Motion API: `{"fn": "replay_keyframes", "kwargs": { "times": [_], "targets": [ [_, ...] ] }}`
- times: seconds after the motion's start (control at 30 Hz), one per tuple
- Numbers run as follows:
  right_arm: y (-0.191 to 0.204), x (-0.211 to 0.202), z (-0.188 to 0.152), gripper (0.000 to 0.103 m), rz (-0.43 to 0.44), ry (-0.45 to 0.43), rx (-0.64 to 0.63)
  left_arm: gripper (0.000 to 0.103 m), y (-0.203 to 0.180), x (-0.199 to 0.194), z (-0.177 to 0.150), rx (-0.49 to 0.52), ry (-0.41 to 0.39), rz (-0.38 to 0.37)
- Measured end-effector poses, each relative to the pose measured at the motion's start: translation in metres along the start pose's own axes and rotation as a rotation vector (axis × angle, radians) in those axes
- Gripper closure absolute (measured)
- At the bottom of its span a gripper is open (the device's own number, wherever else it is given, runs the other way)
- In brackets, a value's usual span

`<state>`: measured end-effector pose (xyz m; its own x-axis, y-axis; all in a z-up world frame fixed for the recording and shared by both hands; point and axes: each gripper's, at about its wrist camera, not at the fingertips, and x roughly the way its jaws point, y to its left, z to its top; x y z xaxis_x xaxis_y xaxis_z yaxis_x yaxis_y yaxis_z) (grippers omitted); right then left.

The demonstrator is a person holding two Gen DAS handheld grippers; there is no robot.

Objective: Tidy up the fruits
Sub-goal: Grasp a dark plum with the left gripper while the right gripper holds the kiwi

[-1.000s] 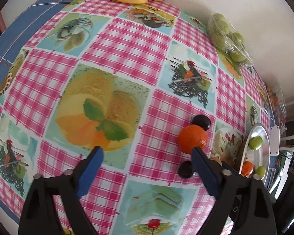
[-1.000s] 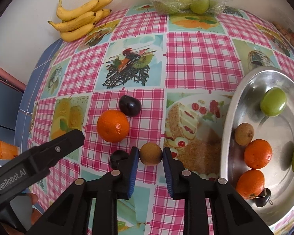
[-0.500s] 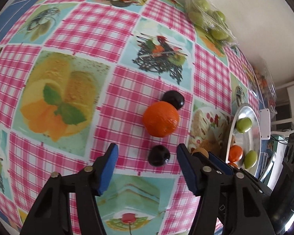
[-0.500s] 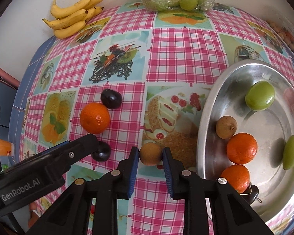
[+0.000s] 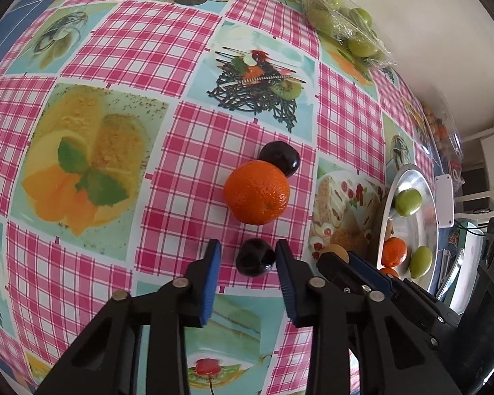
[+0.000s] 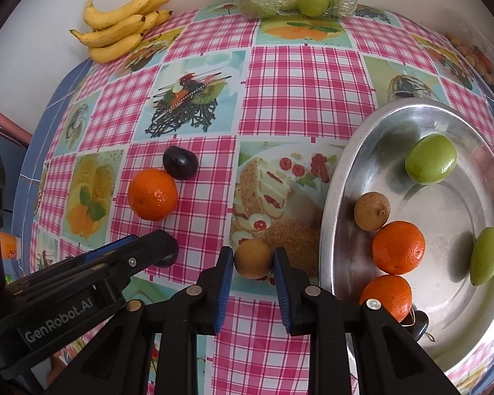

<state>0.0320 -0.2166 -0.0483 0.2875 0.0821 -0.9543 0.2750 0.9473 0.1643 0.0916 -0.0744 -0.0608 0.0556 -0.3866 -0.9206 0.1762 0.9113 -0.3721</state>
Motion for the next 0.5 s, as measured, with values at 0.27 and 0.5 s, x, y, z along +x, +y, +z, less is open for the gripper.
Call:
{"fn": "replay_keyframes", "kwargs": {
  "times": [0.27,0.5],
  "targets": [
    [0.0004,0.0,0.0008,0.076,0.003,0.0,0.002,0.085,0.0041,-0.0105,0.0015,-0.003,-0.029,0.004],
    [0.0011,0.0012,0.002,0.076,0.006,0.002,0.001,0.085,0.0047,-0.0095,0.0012,-0.004,-0.019,0.0]
  ]
}}
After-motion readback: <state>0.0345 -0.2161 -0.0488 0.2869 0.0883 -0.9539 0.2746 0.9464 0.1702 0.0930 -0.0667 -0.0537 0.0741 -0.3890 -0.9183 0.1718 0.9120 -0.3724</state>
